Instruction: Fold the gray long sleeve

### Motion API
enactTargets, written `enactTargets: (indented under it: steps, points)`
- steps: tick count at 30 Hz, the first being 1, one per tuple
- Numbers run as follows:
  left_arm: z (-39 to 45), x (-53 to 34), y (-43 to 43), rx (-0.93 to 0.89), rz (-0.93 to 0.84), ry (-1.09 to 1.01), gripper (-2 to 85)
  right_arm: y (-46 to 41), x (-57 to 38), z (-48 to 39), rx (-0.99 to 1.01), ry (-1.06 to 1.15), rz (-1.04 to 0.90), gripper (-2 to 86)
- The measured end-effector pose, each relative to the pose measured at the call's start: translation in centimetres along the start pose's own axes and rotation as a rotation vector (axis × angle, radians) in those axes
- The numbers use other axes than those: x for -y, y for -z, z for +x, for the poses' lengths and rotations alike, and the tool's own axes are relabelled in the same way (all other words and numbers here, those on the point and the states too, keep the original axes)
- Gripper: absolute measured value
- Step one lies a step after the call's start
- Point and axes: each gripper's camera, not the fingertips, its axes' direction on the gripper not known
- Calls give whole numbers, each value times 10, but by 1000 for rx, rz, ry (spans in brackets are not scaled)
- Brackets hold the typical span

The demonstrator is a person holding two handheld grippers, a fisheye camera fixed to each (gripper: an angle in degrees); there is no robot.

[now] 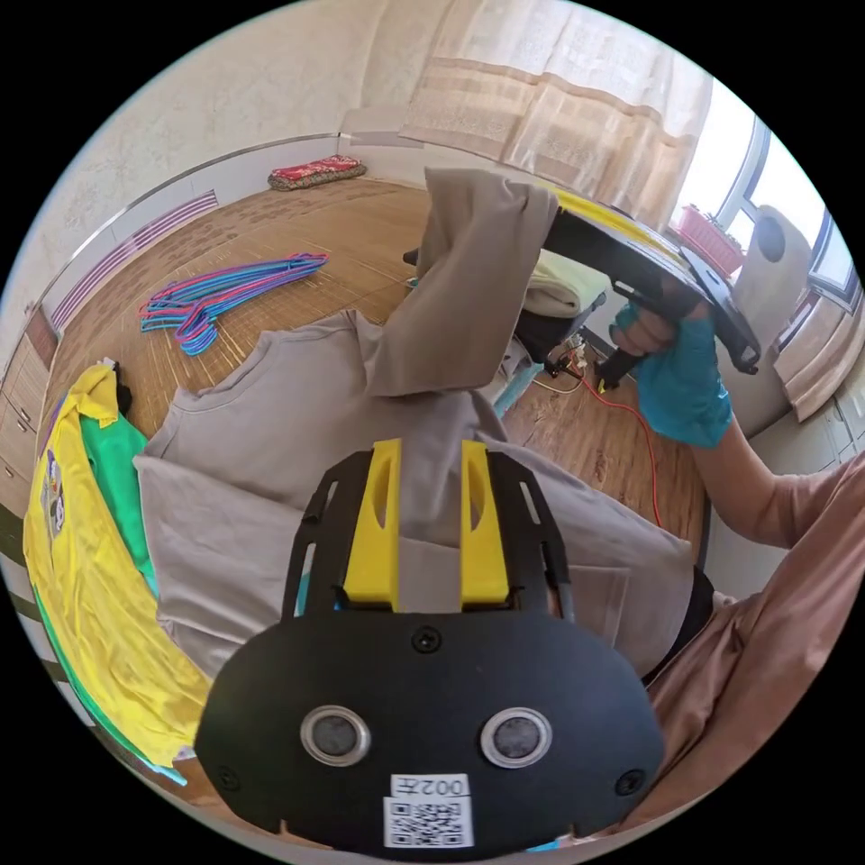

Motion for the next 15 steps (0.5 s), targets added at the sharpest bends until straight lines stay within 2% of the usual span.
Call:
enactTargets:
  steps: [5, 9, 15]
  points:
    - [-3, -34, 15, 70, -11, 11, 95, -15, -4, -50, 71, 177, -114, 47]
    - [-2, -62, 12, 105, -68, 20, 103, -25, -22, -69, 198, 195, -250, 101]
    - [-3, -83, 11, 66, -72, 55, 105, -29, -38, -75, 217, 209, -429, 158]
